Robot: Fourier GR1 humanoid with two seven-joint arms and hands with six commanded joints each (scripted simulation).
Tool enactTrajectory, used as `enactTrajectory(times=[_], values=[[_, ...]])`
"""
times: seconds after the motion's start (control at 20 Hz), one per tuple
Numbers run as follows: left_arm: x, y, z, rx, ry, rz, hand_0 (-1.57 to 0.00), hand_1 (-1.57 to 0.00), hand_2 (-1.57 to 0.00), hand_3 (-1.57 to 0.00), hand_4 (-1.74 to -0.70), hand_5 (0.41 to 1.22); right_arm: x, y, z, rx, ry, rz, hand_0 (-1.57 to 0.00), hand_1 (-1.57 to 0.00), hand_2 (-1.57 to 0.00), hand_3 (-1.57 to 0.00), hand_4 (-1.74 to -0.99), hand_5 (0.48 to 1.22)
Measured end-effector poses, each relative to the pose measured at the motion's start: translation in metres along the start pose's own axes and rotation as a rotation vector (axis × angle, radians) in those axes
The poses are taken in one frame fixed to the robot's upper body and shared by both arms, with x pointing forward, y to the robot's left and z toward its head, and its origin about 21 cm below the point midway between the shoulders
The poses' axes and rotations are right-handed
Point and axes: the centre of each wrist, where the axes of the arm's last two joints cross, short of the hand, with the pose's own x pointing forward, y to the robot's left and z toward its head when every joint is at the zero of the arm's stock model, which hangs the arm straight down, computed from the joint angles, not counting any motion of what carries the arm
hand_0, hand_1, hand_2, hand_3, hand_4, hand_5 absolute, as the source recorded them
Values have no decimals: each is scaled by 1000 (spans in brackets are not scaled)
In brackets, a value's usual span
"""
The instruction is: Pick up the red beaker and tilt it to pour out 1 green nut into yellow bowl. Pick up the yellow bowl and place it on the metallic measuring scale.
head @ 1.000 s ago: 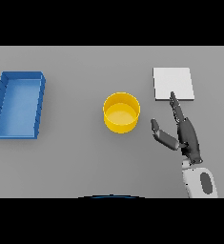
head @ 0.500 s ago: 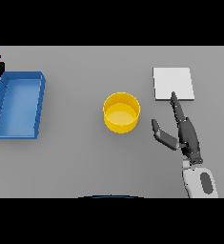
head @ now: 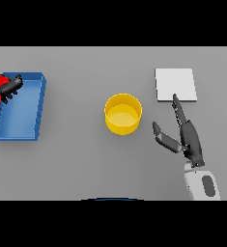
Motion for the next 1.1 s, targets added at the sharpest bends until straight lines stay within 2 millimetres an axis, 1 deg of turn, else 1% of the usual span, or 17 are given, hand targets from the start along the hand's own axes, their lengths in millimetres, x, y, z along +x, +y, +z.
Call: enactTrajectory(times=[0.05, 0.1, 0.15, 0.25, 0.3, 0.35, 0.45, 0.55, 0.6, 0.65, 0.7, 0.75, 0.8, 0.85, 0.95, 1.0, 1.1], values=[[-1, 4, 3, -35, 2, -7, -802, -706, -671, -565, -870, 682, 0, 2, 1, 1, 6, -5, 1, 1, 1, 1, -1156, 673], [-3, 6, 4, -65, -4, -2, -641, -565, -536, -452, -823, 667, 0, 0, 2, 0, 1, -14, 1, 1, 1, 1, -1151, 677], [-4, 9, 2, -73, 17, -15, -513, -452, -429, -361, -785, 656, 2, -1, -2, -1, 4, -5, 1, 1, 1, 1, -1147, 680], [-4, 8, 2, -73, 19, -101, -328, -289, -274, -231, -750, 647, 1, -8, -3, -8, -5, -2, 1, 1, 1, 1, -1148, 688], [-7, 6, 1, -66, 16, -109, -262, -231, -219, -185, -741, 648, 1, -3, -1, 4, -6, -4, 1, 1, 1, 1, -1156, 690], [-9, 5, 0, -53, 17, -113, -209, -184, -175, -147, -729, 647, 2, -5, 1, 1, -11, -1, 1, 1, 1, 1, -1160, 688], [-7, -1, -5, -41, 9, -116, -134, -118, -112, -94, -715, 647, 3, -4, 2, 4, 1, 4, 1, 1, 1, 1, -1173, 688], [-1, 2, -5, -13, -12, -122, -85, -75, -71, -60, -705, 653, 4, -2, 1, 6, 1, 7, 1, 1, 1, 1, -1178, 679], [-5, -1, -6, -4, -16, -117, -68, -60, -57, -48, -708, 658, 4, 2, 4, 3, 17, 12, 1, 1, 1, 1, -1175, 672], [-4, 2, -7, 15, -28, -103, -54, -48, -45, -38, -711, 663, 7, -1, 3, -1, 25, 41, 1, 1, 1, 1, -1163, 677], [-2, 2, -8, 23, -58, -82, -43, -38, -36, -30, -711, 674, 9, -2, 2, 14, 27, 82, 1, 1, 1, 1, -1146, 691], [-5, 2, -6, 21, -79, -78, -34, -30, -29, -24, -710, 679, 11, 0, -2, 50, 13, 94, 1, 1, 1, 1, -1132, 703], [-3, 4, -5, 30, -88, -73, -27, -24, -23, -19, -713, 685, 11, 1, -4, 90, -6, 117, 1, 1, 1, 1, -1137, 717], [-8, 2, -3, 36, -86, -70, -22, -19, -18, -15, -710, 689, 13, -2, -8, 145, -27, 147, 1, 1, 1, 1, -1153, 728], [-5, 0, -3, 32, -91, -71, -13, -12, -11, -9, -719, 676, 21, -8, -19, 259, -56, 264, 1, 1, 1, 1, -1190, 716], [-4, -1, -2, 27, -105, -60, -11, -9, -9, -7, -719, 670, 25, -14, -27, 311, -51, 359, 1, 1, 1, 1, -1204, 708], [-1, -3, -4, 22, -112, -46, -6, -6, -5, -4, -719, 664, 36, -8, -41, 429, -90, 539, 1, 1, 1, 1, -1220, 701]])
